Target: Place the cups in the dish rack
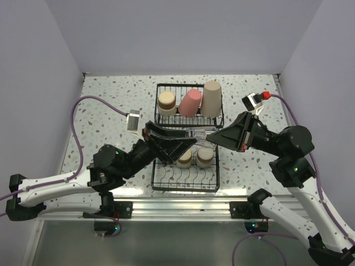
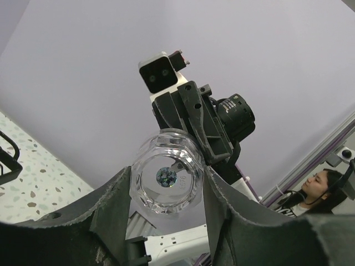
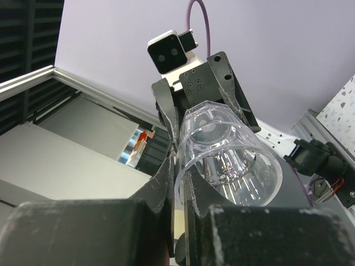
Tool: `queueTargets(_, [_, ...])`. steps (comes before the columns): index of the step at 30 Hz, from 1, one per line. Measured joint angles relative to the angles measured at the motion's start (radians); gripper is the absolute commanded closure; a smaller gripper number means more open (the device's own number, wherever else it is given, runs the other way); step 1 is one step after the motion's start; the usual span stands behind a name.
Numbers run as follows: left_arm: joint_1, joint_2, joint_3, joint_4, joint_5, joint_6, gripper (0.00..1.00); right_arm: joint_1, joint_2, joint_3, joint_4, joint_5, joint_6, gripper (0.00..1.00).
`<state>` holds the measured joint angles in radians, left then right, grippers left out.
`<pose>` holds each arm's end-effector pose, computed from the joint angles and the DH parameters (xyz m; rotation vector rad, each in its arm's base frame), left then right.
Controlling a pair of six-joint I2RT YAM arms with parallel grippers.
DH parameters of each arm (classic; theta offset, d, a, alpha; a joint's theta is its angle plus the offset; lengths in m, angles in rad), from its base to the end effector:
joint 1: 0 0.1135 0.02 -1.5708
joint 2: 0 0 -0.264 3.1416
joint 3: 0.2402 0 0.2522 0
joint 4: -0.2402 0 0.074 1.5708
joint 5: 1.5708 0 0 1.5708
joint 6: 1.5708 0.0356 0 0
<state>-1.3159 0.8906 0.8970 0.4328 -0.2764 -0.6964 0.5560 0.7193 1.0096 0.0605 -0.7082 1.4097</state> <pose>0.0589 -0.1877 0.4263 0.1231 1.3032 -1.6058 0.1014 0.0903 0.4498 -0.0981 1.6426 2.0300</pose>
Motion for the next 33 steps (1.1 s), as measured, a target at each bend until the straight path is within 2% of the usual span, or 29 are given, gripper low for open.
queueTargets(1, [0.0, 0.001, 0.0, 0.0, 0.0, 0.0, 0.68, 0.0, -0.001, 0.0, -0.001, 0.0, 0.0, 1.0])
queueTargets(4, [0.0, 0.004, 0.001, -0.001, -0.001, 0.0, 0.8, 0.0, -0.001, 0.0, -0.008, 0.003, -0.006, 1.0])
queueTargets(6, [0.0, 0.005, 0.001, -0.006, -0.003, 0.0, 0.85, 0.0, -0.006, 0.001, -0.032, 0.01, -0.021, 1.0])
queueTargets(7, [0.0, 0.005, 0.001, -0.011, -0.004, 0.0, 0.87, 0.0, -0.009, 0.002, -0.045, 0.011, -0.028, 0.83])
queueTargets(11, [-0.001, 0.002, 0.001, -0.04, -0.007, -0.004, 0.94, -0.001, -0.019, 0.021, -0.146, 0.039, -0.1, 0.34])
queueTargets(13, [-0.001, -0.008, 0.001, -0.065, -0.015, -0.014, 1.0, -0.001, -0.022, 0.034, -0.224, 0.059, -0.148, 0.2])
queueTargets(14, [-0.001, -0.014, 0.001, -0.081, -0.024, -0.02, 1.0, -0.001, -0.022, 0.043, -0.262, 0.068, -0.173, 0.13])
queueTargets(17, [-0.001, -0.04, 0.008, -0.176, -0.074, -0.039, 1.0, -0.002, -0.028, 0.082, -0.385, 0.101, -0.245, 0.06])
queueTargets(25, [-0.001, -0.093, 0.108, -0.56, -0.214, -0.081, 1.0, -0.002, -0.037, 0.274, -0.809, 0.281, -0.501, 0.04])
queueTargets(29, [-0.001, -0.055, 0.16, -0.76, -0.264, -0.119, 1.0, -0.002, -0.049, 0.29, -0.964, 0.361, -0.583, 0.04])
queueTargets(33, [-0.003, 0.039, 0.165, -0.898, -0.273, -0.151, 1.0, -0.002, -0.056, 0.28, -1.046, 0.405, -0.612, 0.04])
